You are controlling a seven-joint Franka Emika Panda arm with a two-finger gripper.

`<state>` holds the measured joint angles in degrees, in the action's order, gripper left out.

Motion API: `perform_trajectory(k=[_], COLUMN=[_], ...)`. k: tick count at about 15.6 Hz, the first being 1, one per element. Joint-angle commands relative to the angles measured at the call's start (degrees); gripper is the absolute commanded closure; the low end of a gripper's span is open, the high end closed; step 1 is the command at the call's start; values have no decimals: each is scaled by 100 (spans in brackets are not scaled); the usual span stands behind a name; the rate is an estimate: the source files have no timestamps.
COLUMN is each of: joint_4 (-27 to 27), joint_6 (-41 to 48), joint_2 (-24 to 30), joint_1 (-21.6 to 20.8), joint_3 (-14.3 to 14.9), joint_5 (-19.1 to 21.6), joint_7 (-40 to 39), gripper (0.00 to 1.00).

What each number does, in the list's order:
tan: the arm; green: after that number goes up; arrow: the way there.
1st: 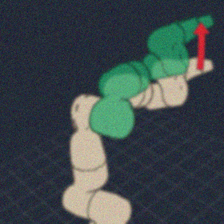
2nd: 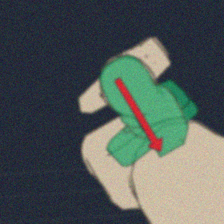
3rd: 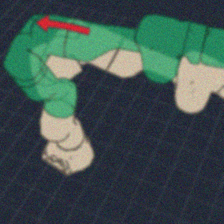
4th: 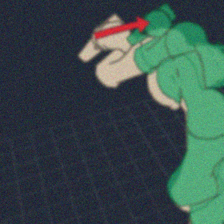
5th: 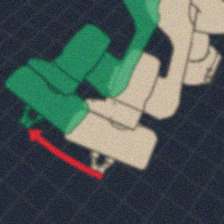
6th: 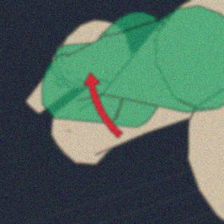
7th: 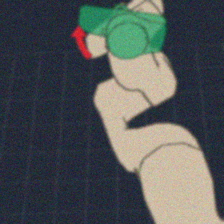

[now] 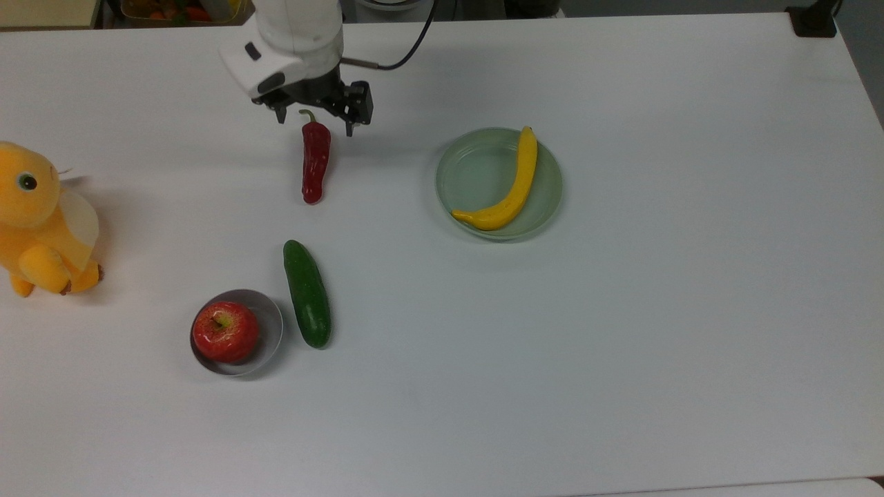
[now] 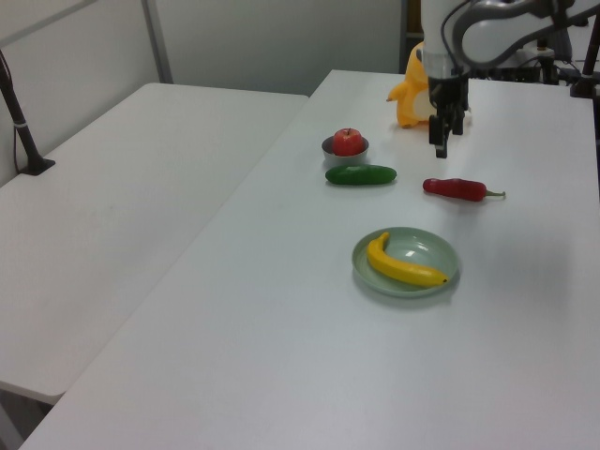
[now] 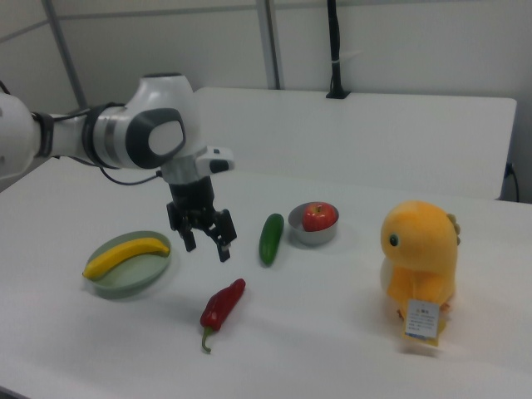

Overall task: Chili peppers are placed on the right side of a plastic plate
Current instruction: 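Lower the gripper and close it on the red chili pepper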

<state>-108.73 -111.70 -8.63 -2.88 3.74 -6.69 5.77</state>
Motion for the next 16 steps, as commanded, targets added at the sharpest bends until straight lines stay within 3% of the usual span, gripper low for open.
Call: perform_trajectory(k=[1,16], joint_4=[-61,-298], joint_6=[-106,-659], joint_2=[-271,-825], joint_1=[-11,60], joint_3=[12,-5], joint_5=[-201,-368], joint_7=[-111,-120], gripper=[0,0])
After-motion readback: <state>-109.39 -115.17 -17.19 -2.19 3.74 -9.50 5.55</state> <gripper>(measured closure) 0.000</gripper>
